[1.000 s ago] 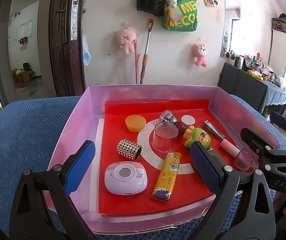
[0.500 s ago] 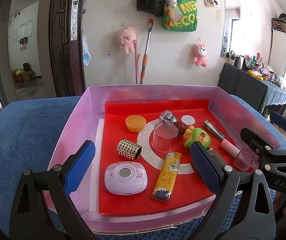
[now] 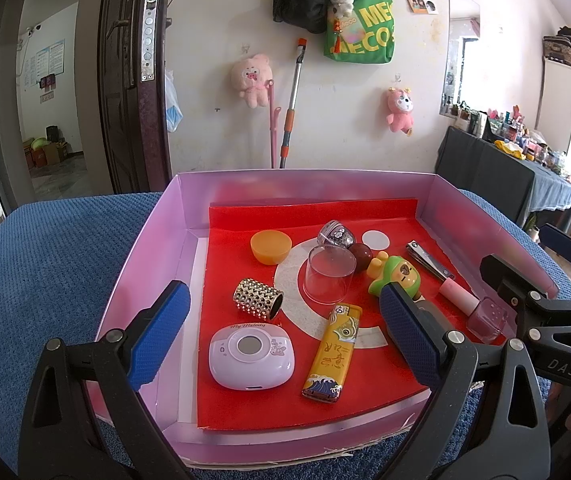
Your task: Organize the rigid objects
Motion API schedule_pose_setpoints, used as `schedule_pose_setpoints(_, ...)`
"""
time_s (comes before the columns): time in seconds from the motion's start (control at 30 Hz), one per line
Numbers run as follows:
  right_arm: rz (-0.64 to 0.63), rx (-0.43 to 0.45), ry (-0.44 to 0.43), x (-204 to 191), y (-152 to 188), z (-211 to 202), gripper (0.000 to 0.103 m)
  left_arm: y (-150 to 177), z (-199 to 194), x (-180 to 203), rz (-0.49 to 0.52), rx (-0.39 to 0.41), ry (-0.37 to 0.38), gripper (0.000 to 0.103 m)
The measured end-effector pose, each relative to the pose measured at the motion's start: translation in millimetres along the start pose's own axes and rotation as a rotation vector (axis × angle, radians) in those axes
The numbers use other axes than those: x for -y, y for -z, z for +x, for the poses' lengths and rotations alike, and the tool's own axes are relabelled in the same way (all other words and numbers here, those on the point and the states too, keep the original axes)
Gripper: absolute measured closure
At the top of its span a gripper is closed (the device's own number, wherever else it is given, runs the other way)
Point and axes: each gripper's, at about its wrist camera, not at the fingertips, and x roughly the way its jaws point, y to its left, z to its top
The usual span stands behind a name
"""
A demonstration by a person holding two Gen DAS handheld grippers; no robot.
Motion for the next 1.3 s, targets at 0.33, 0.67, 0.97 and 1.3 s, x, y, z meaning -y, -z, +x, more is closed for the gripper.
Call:
schedule_pose_setpoints(0.33, 0.000, 0.000, 0.000, 0, 0, 0, 0.000, 0, 0, 0, -0.001, -0.002, -0.001, 0.006)
schedule_pose_setpoints(0.67, 0.000, 0.000, 0.000, 0, 0, 0, 0.000, 0, 0, 0, -0.001, -0.002, -0.001, 0.006)
schedule_pose_setpoints(0.97, 0.001, 0.004, 0.002, 1, 0, 0, 0.000, 4, -7, 1, 0.002, 0.015, -0.022, 0.006)
schedule_pose_setpoints(1.3, 0.045, 0.025, -0.038, 15, 5, -58, 0.000, 40, -43, 7, -0.043, -0.137, 0.039, 0.006)
